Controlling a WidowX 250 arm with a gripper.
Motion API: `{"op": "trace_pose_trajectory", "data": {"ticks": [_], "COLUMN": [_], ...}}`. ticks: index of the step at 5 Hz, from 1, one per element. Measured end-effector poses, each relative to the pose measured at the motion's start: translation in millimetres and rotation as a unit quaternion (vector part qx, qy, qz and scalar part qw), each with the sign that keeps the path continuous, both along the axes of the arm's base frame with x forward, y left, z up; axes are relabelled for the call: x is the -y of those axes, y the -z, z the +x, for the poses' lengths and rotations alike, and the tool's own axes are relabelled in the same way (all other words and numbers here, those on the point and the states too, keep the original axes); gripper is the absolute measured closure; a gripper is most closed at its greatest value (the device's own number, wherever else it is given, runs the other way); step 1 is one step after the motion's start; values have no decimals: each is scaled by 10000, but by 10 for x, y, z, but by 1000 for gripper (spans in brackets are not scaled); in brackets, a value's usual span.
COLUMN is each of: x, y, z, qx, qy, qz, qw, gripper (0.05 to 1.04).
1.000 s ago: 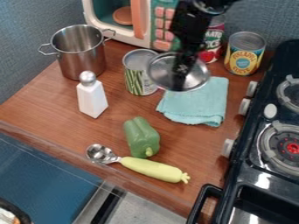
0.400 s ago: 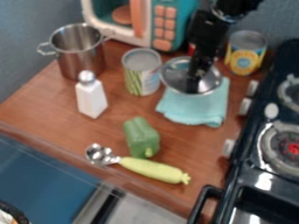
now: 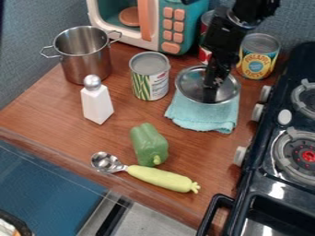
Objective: Removed the lid from the silver pot and put it on the blue cloth
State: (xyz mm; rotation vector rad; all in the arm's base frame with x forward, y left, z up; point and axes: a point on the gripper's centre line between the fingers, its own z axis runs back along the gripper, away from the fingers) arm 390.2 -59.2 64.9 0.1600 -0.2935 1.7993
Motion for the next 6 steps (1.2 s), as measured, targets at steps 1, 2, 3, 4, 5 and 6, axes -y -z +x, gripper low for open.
{"op": "trace_pose_trajectory", "data": {"ticks": [1,2,3,4,5,6], "x": [71,66,-7,-98,-132,-93], "y": [146,286,352,367,280,-167], "z": [22,26,23,7,-9,-42], "qx": [-109,-220,-300,-430,-426,-160], "qy": [48,29,-76,-198,-200,-203], "qz": [46,98,128,142,111,-114], "qw": [9999,9997,9994,9988,9988,9996], "gripper": [814,814,730,466,150,77]}}
